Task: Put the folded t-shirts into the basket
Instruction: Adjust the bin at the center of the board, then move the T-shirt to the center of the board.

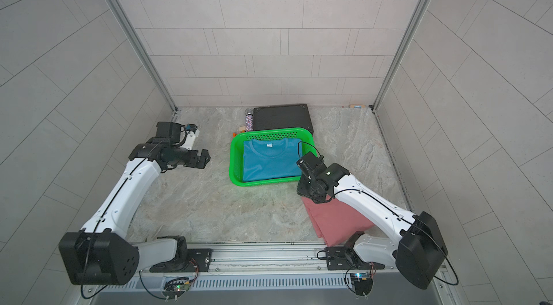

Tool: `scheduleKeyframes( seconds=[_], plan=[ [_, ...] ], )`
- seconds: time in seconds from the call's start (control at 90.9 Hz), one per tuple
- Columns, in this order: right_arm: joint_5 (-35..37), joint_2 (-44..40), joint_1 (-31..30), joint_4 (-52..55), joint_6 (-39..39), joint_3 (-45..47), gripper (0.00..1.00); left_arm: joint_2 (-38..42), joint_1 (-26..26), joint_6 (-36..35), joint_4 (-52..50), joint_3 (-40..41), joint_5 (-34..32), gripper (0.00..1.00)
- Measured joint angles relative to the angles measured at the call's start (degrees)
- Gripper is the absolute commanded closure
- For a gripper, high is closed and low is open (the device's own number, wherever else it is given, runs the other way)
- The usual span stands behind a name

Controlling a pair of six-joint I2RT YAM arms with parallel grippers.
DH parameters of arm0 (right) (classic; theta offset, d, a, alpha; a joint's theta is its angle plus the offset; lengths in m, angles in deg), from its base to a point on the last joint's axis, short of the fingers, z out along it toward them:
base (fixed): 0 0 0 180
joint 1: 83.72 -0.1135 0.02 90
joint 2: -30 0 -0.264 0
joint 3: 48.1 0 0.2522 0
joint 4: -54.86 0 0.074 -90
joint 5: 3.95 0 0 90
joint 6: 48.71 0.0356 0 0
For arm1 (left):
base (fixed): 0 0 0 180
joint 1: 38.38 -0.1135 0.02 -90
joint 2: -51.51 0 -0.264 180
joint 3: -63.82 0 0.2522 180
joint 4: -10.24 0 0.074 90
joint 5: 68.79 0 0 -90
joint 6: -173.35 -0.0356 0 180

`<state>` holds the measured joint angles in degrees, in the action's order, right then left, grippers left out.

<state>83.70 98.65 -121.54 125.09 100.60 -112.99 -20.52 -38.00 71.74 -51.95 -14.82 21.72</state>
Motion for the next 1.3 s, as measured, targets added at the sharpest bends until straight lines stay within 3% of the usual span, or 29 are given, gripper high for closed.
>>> scheduleKeyframes(
  seconds=[0.22, 0.319, 0.583, 0.781, 1.056, 1.299],
  plan=[
    [0.87, 0.04, 3.06, 8.61, -3.98, 8.37, 0.33, -2.12, 0.0, 0.0, -1.64, -0.31, 0.96, 0.0],
    [-0.46, 1.86, 3.74, 7.32, -7.02, 9.68, 0.32, -2.23, 0.0, 0.0, -1.97, -0.31, 1.18, 0.0],
    [-11.26, 4.52, 3.32, -3.3, -11.02, 15.47, 0.34, -2.21, 0.0, 0.0, -2.23, -0.33, 0.92, 0.0],
    [-25.29, 7.32, 0.28, -13.51, -11.91, 15.61, 0.33, -2.23, -0.02, 0.0, -2.23, -0.33, 0.68, 0.0],
    [-35.21, 20.57, -7.13, -25.66, -15.1, 7.08, 0.32, -2.23, -0.42, -0.35, -2.12, -0.31, 0.33, 0.0],
    [-39.19, 30.77, -10.97, -25.59, -22.51, -3.23, 0.3, -3.37, -3.39, -0.11, -1.9, -0.17, 1.64, 0.0]
  ],
)
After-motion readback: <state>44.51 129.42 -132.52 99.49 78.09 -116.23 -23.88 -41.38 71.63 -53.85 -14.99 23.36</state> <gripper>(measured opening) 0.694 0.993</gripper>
